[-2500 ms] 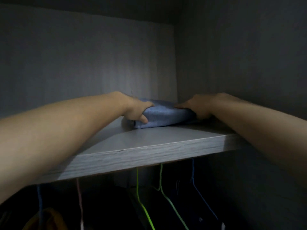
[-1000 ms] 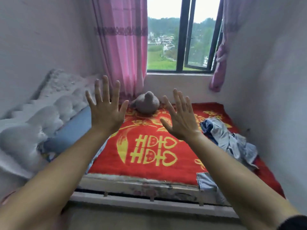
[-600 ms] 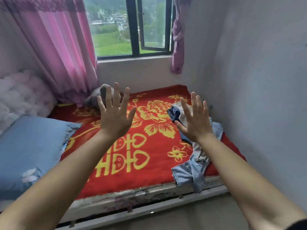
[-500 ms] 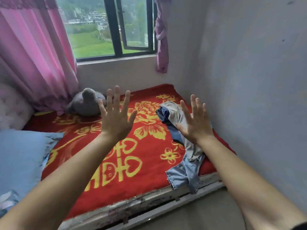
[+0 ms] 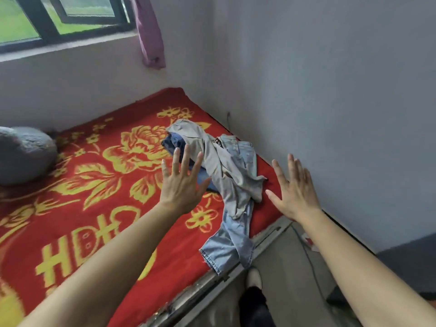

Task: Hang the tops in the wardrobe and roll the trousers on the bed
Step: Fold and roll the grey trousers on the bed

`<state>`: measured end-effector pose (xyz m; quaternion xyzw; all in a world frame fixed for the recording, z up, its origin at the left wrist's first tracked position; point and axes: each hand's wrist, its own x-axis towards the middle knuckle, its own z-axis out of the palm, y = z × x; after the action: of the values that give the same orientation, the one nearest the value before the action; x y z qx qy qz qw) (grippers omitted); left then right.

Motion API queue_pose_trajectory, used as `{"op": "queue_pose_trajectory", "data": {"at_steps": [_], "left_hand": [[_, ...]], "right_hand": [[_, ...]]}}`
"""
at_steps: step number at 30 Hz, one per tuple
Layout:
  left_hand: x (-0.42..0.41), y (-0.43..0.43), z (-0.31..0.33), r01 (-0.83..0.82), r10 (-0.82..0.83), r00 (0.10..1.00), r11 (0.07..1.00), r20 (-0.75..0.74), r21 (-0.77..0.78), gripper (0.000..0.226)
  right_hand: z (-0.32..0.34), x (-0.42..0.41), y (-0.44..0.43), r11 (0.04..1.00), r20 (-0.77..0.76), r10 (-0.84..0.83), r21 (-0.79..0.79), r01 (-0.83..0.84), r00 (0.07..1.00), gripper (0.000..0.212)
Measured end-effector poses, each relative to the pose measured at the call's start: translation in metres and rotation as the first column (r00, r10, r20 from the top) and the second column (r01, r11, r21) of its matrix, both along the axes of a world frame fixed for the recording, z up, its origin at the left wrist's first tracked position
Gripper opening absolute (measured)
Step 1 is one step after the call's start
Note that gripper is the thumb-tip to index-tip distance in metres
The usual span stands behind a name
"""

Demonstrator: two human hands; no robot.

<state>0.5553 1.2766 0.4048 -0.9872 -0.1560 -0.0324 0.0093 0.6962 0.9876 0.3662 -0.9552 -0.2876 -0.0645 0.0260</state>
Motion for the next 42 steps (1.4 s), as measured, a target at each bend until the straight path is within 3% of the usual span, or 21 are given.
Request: {"op": "queue_pose_trajectory", "data": {"at_steps": [4, 8, 13, 15, 18, 20, 22, 26, 29, 31, 34, 36, 39, 42], "left_hand": [[0.079, 0.005, -0.059, -0.030, 0.021, 0.994, 0.996, -0.106, -0.079, 0.076], [0.153, 0.014, -0.130, -0.178, 0.130, 0.966, 0.963, -0.225, -0.205, 0.077], [0.224, 0.028, -0.227, -0.424, 0.299, 0.895, 0.803, -0.331, -0.419, 0.075], [0.248, 0.037, -0.270, -0.543, 0.376, 0.839, 0.631, -0.394, -0.555, 0.074], [0.282, 0.050, -0.326, -0.650, 0.538, 0.689, 0.163, -0.485, -0.743, 0.080], [0.299, 0.056, -0.354, -0.642, 0.611, 0.569, -0.089, -0.551, -0.762, 0.082], [0.312, 0.058, -0.373, -0.570, 0.653, 0.515, -0.224, -0.556, -0.791, 0.070], [0.316, 0.049, -0.382, -0.501, 0.758, 0.492, -0.155, -0.428, -0.851, 0.024], [0.297, 0.052, -0.373, -0.454, 0.804, 0.478, -0.118, -0.353, -0.883, 0.015], [0.270, 0.074, -0.358, -0.456, 0.884, 0.377, -0.081, -0.275, -0.886, 0.027], [0.211, 0.131, -0.326, -0.528, 0.969, 0.229, 0.046, -0.090, -0.848, 0.033], [0.162, 0.166, -0.309, -0.650, 0.967, 0.251, 0.208, 0.051, -0.731, 0.038], [0.081, 0.186, -0.297, -0.733, 0.897, 0.413, 0.429, 0.157, -0.527, 0.035], [-0.005, 0.167, -0.313, -0.780, 0.861, 0.508, 0.473, 0.026, -0.410, 0.029]], "right_hand": [[-0.059, 0.086, 0.018, 1.000, -0.128, -0.010, -0.019, 0.007, 0.992, 0.087], [-0.133, 0.167, 0.057, 0.999, -0.341, -0.008, -0.038, -0.005, 0.940, 0.083], [-0.230, 0.245, 0.119, 1.000, -0.514, 0.019, 0.011, -0.016, 0.857, 0.087], [-0.267, 0.265, 0.141, 0.999, -0.486, 0.028, 0.040, -0.009, 0.873, 0.093], [-0.319, 0.281, 0.163, 0.994, -0.553, 0.066, 0.111, -0.005, 0.831, 0.098], [-0.349, 0.278, 0.168, 0.991, -0.595, 0.124, 0.106, -0.075, 0.794, 0.079], [-0.370, 0.268, 0.166, 0.986, -0.471, 0.166, 0.096, -0.136, 0.866, 0.048], [-0.374, 0.258, 0.148, 0.994, -0.457, 0.058, 0.105, -0.011, 0.888, 0.041], [-0.360, 0.264, 0.149, 0.985, -0.558, -0.114, 0.043, 0.166, 0.822, 0.041], [-0.339, 0.261, 0.174, 0.899, -0.669, -0.237, 0.123, 0.419, 0.704, 0.039], [-0.307, 0.231, 0.229, 0.691, -0.805, -0.083, 0.379, 0.616, 0.588, 0.030], [-0.289, 0.195, 0.265, 0.651, -0.826, 0.133, 0.490, 0.580, 0.548, 0.027], [-0.288, 0.118, 0.304, 0.759, -0.804, 0.347, 0.543, 0.359, 0.483, 0.030], [-0.316, 0.022, 0.313, 0.912, -0.864, 0.392, 0.409, -0.012, 0.316, 0.038]]}}
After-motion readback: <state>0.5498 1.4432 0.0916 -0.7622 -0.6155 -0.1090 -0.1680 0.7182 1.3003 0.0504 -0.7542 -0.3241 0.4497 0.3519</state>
